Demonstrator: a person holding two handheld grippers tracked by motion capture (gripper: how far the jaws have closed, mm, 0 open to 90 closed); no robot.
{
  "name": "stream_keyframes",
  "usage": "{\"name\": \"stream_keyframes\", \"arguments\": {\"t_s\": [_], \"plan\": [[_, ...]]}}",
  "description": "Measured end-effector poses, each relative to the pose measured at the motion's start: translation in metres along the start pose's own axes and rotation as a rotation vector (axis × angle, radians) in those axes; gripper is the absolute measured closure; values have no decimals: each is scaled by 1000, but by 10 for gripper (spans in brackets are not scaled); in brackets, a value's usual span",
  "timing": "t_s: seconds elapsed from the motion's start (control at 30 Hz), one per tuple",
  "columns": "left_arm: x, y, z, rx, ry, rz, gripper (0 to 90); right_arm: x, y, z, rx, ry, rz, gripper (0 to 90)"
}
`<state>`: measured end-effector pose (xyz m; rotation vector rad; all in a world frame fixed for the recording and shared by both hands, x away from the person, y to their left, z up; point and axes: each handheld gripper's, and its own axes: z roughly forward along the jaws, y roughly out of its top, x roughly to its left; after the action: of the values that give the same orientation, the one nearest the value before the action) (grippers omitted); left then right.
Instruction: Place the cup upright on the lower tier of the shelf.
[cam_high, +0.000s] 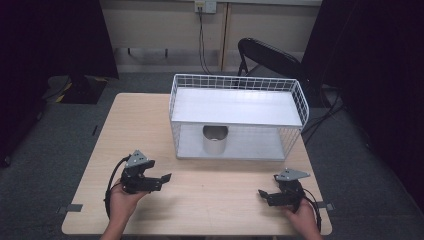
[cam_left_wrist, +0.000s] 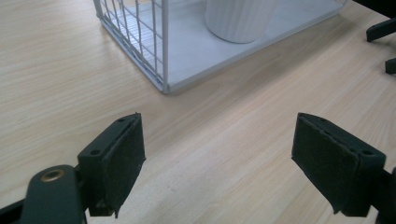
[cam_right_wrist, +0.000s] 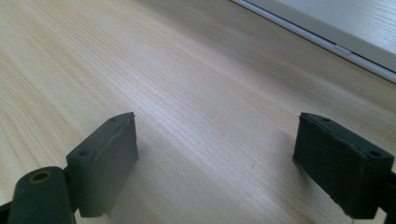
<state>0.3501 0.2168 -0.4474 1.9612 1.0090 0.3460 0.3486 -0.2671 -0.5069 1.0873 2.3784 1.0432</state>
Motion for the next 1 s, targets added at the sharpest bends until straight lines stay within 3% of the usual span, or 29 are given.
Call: {"name": "stream_keyframes", "arguments": {"t_s": [0.63, 0.73, 1.0], "plan": [[15, -30, -6, 23, 23, -21, 168, 0, 0, 0, 0, 0, 0, 126], [19, -36, -6, 28, 26, -41, 165, 0, 0, 0, 0, 0, -1, 126], [21, -43, -6, 63, 65, -60, 166, 1, -1, -1, 1, -4, 3, 126]]}}
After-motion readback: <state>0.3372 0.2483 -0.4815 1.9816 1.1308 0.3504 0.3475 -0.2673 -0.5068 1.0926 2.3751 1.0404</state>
